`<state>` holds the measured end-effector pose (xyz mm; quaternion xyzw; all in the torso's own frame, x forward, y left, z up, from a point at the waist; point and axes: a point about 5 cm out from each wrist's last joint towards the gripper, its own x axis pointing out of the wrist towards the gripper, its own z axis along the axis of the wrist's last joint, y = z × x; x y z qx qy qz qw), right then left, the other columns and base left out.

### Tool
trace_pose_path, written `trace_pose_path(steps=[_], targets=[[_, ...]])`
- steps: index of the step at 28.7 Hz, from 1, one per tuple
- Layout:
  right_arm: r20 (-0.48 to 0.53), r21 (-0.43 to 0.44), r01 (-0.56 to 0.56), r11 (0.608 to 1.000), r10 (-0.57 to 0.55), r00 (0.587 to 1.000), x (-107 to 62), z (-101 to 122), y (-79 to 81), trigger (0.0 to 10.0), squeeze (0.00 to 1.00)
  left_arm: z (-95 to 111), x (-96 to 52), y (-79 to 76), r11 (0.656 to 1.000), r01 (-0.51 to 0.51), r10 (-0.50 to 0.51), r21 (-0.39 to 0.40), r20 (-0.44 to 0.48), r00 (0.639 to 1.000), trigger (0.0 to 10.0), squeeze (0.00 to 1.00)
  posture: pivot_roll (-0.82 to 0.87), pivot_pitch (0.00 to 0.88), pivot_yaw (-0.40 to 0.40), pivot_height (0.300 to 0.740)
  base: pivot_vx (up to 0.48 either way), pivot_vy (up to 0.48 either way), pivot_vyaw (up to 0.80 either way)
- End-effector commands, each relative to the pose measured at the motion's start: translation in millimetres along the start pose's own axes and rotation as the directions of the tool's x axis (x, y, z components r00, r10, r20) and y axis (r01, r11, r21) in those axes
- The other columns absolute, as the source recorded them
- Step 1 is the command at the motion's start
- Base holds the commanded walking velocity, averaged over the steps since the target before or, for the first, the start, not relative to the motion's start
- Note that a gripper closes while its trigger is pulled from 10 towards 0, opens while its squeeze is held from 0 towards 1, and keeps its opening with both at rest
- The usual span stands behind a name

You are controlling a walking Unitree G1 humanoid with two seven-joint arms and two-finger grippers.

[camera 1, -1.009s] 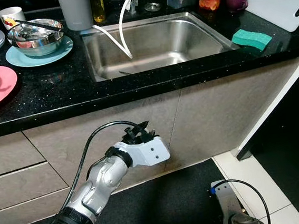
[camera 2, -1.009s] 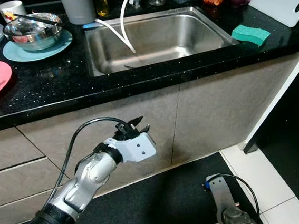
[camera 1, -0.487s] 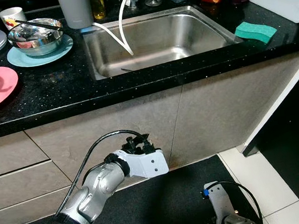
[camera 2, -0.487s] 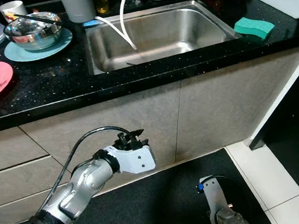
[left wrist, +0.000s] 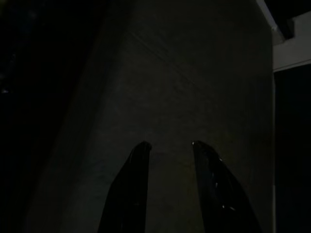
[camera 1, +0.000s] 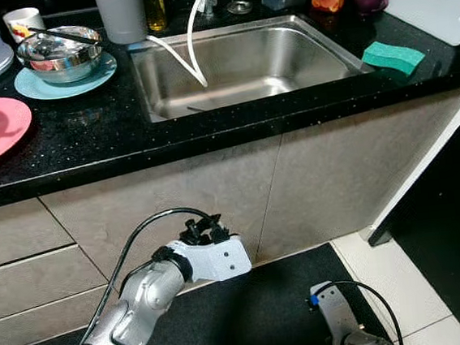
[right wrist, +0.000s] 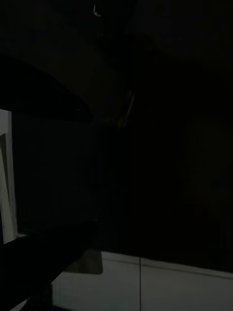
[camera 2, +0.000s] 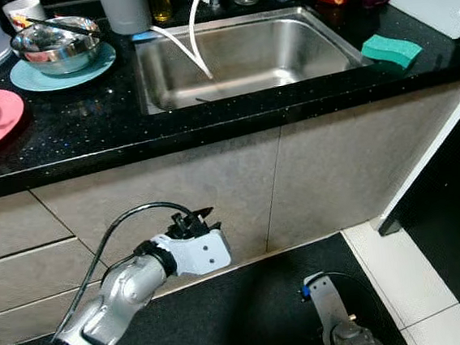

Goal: Kitchen organization

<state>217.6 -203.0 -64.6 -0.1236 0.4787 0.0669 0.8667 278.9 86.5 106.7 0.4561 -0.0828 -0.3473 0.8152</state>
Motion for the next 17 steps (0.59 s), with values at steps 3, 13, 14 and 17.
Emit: trace_pose_path(steps=[3, 13, 14, 17], targets=[[-0.033, -0.005, -0.001, 1.000, 0.001, 0.999, -0.9, -9.0, -2.0, 10.0, 0.00, 0.7, 2.0, -3.5, 1.000, 0.026, -0.026, -0.014, -0.011, 1.000, 10.0, 0.00, 0.11, 0.100, -0.065, 0.740, 0.000, 0.000, 0.00], [-0.038, -0.024, 0.010, 1.000, -0.011, 0.999, -1.9, -8.3, -8.7, 10.0, 0.00, 4.0, 4.5, -2.8, 1.000, 0.015, -0.015, -0.018, -0.013, 1.000, 10.0, 0.00, 0.12, 0.113, -0.091, 0.740, 0.000, 0.000, 0.00], [-0.038, -0.024, 0.010, 1.000, -0.011, 0.999, -1.9, -8.3, -9.1, 10.0, 0.00, 4.2, 4.7, -2.8, 1.000, 0.015, -0.015, -0.018, -0.014, 1.000, 10.0, 0.00, 0.12, 0.113, -0.093, 0.740, 0.000, 0.000, 0.00], [-0.037, -0.025, 0.011, 1.000, -0.012, 0.999, -2.1, -8.3, -9.9, 10.0, 0.00, 4.7, 5.4, -3.0, 1.000, 0.016, -0.016, -0.020, -0.017, 1.000, 10.0, 0.00, 0.12, 0.113, -0.095, 0.740, 0.000, 0.000, 0.00]])
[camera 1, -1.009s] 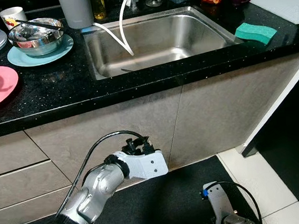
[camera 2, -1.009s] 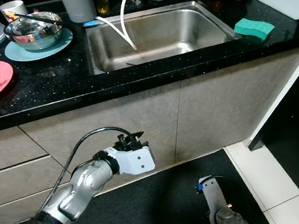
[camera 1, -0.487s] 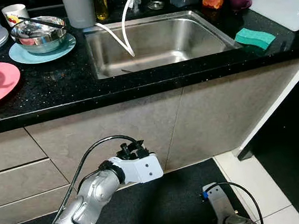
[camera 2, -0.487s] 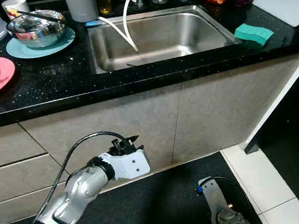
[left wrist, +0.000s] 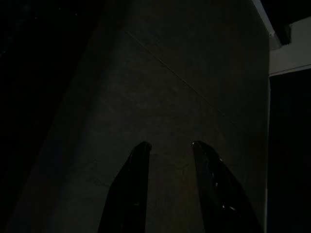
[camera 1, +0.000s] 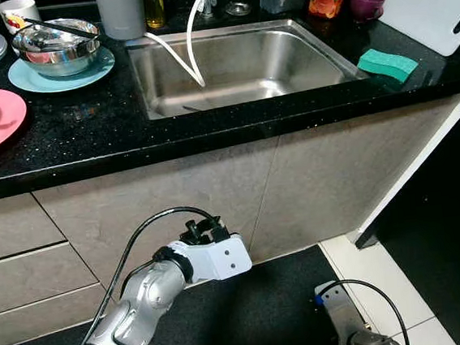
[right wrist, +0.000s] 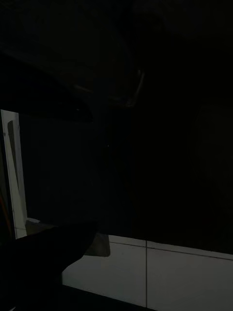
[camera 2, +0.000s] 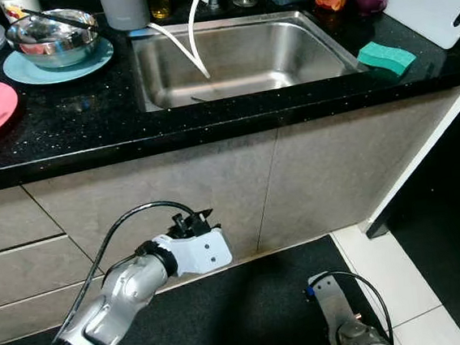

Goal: Kitchen organization

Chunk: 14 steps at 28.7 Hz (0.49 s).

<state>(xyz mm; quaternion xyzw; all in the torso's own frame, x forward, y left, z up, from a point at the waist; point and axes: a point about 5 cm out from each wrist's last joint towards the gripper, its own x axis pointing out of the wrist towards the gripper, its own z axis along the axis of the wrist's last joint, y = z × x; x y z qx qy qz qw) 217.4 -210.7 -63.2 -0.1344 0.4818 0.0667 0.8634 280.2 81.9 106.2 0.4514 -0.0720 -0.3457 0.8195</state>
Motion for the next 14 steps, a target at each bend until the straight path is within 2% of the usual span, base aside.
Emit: trace_pose_path(steps=[1, 14], targets=[[-0.027, -0.006, 0.002, 1.000, -0.002, 1.000, -0.7, -6.7, -2.3, 10.0, 0.00, 2.4, 1.4, -1.5, 1.000, 0.012, -0.012, -0.001, -0.001, 1.000, 10.0, 0.00, 0.12, 0.113, -0.093, 0.740, 0.000, 0.000, 0.00], [-0.025, 0.009, 0.001, 1.000, -0.001, 1.000, -0.5, -6.4, -1.0, 10.0, 0.00, 1.8, 0.6, -0.7, 1.000, 0.016, -0.016, -0.001, -0.007, 1.000, 10.0, 0.00, 0.13, 0.119, -0.079, 0.740, 0.000, 0.000, 0.00]])
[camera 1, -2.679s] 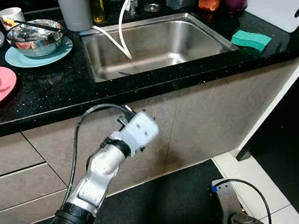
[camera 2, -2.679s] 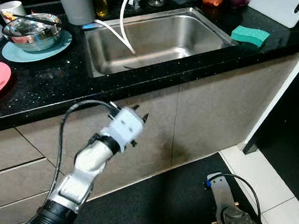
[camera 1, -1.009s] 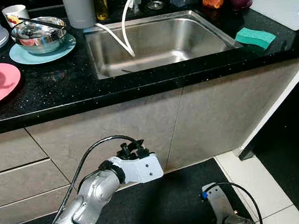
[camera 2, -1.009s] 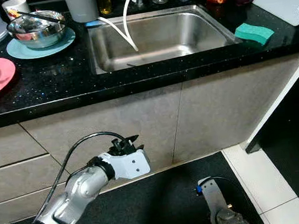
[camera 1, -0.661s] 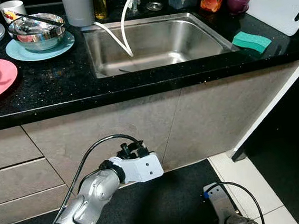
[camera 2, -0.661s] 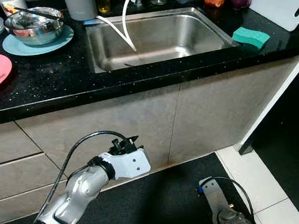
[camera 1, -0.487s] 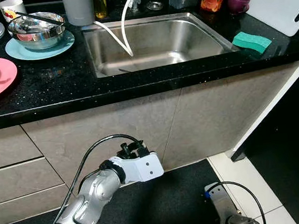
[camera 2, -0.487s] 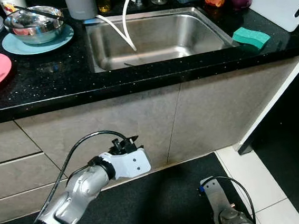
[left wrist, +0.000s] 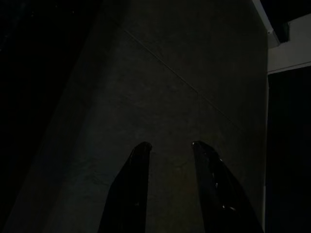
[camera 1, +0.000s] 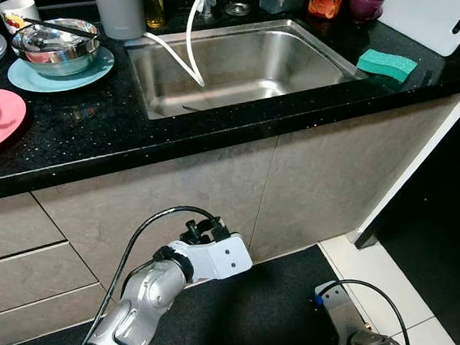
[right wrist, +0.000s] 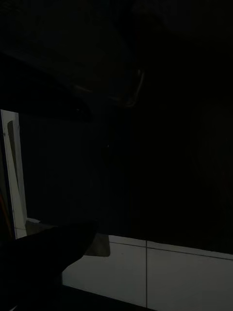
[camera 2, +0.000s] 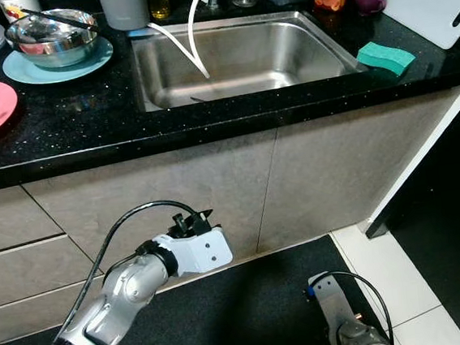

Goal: Kitchen organization

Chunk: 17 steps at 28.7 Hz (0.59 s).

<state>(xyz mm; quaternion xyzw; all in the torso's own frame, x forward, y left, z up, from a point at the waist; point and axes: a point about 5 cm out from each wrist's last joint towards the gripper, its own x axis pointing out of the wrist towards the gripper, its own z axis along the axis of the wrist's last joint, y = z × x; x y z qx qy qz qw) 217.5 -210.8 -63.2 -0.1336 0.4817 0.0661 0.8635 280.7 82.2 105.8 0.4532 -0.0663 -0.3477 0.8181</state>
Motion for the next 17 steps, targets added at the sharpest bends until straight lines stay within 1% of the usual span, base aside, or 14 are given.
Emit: trace_pose_path(steps=[1, 17], targets=[[-0.025, 0.007, 0.000, 1.000, 0.000, 1.000, -0.5, -6.4, -0.9, 10.0, 0.00, 2.5, 0.3, -0.7, 1.000, 0.006, -0.006, -0.001, 0.002, 1.000, 10.0, 0.00, 0.13, 0.119, -0.079, 0.740, 0.000, 0.000, 0.00], [-0.024, 0.018, 0.008, 1.000, -0.007, 1.000, -0.7, -6.0, -3.0, 10.0, 0.00, 3.0, 3.1, -0.4, 1.000, 0.008, -0.008, -0.002, -0.002, 1.000, 10.0, 0.00, 0.18, 0.139, -0.088, 0.740, 0.000, 0.000, 0.00]])
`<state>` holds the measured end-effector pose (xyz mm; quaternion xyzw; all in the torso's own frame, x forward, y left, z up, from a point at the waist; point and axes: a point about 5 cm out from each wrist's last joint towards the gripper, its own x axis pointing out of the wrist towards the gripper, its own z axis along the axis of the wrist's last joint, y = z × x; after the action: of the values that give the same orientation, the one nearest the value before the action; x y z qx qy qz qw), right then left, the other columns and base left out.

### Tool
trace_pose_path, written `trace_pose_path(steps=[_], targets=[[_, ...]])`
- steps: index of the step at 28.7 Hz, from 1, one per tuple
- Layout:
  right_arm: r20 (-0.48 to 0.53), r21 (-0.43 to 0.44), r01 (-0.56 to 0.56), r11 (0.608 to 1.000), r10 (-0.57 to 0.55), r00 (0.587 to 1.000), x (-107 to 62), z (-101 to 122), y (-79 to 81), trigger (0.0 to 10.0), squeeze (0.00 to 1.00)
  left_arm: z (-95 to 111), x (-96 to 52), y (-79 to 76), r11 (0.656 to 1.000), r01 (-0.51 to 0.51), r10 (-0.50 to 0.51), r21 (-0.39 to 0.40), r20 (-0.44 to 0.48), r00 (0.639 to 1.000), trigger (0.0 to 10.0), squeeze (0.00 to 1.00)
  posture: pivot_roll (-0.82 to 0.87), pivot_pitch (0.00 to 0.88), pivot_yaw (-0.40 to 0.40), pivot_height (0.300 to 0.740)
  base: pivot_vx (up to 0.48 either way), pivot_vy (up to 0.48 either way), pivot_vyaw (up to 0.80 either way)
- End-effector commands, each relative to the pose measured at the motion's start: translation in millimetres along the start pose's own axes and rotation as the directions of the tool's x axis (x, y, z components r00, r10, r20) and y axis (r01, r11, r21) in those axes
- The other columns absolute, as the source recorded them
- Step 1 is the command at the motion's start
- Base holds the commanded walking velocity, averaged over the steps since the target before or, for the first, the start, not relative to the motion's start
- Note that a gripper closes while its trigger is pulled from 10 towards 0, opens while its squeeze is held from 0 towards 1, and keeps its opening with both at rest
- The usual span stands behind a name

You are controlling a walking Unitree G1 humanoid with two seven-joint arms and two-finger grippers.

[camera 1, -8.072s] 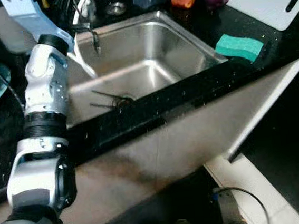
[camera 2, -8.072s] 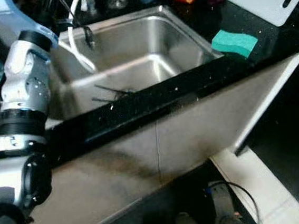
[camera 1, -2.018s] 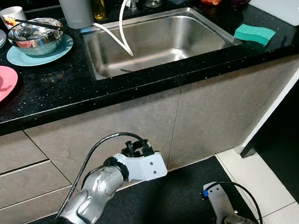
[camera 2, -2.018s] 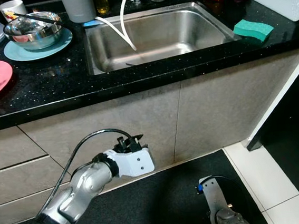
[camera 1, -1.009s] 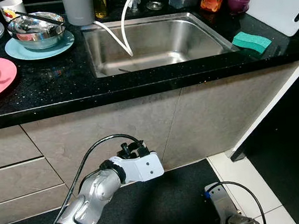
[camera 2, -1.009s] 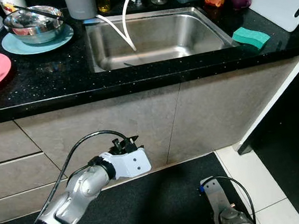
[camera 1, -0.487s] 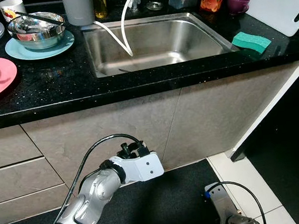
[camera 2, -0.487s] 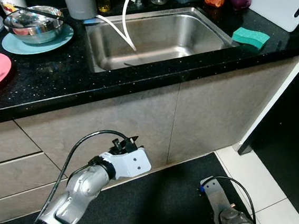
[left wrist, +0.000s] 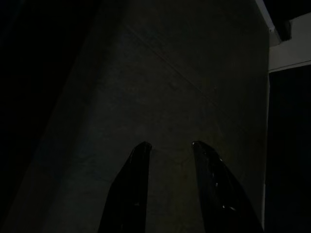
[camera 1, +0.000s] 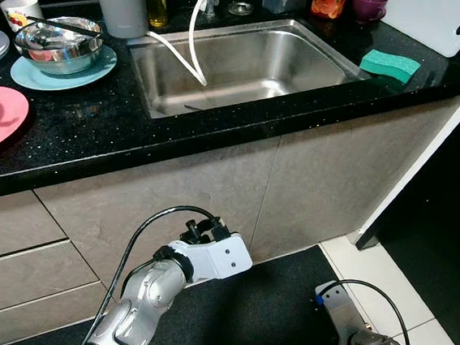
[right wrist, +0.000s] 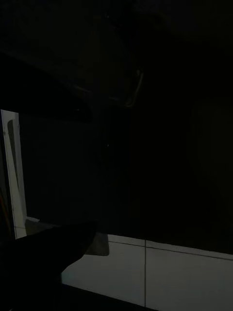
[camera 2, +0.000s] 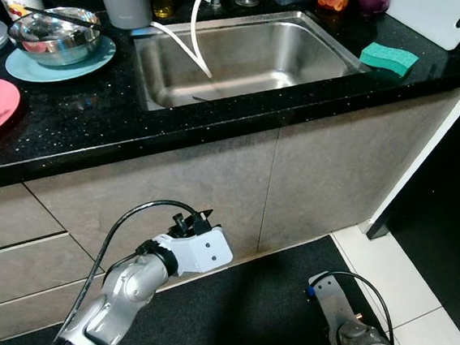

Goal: Kitchen organization

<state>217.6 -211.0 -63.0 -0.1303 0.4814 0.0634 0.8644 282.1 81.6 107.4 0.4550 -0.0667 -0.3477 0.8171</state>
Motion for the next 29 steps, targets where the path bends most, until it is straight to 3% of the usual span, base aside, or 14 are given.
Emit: trace_pose_path(steps=[1, 29], targets=[[-0.025, 0.008, 0.006, 1.000, -0.005, 1.000, -0.8, -5.9, -3.0, 10.0, 0.00, 2.3, 2.4, -2.1, 1.000, 0.008, -0.008, -0.006, -0.002, 1.000, 10.0, 0.00, 0.18, 0.137, -0.091, 0.740, 0.000, 0.000, 0.00], [-0.031, -0.010, 0.004, 1.000, -0.005, 0.999, -1.7, -6.5, -8.0, 10.0, 0.00, 6.2, 5.2, -4.6, 1.000, 0.011, -0.011, -0.006, 0.000, 1.000, 10.0, 0.00, 0.19, 0.147, -0.106, 0.740, 0.000, 0.000, 0.00]])
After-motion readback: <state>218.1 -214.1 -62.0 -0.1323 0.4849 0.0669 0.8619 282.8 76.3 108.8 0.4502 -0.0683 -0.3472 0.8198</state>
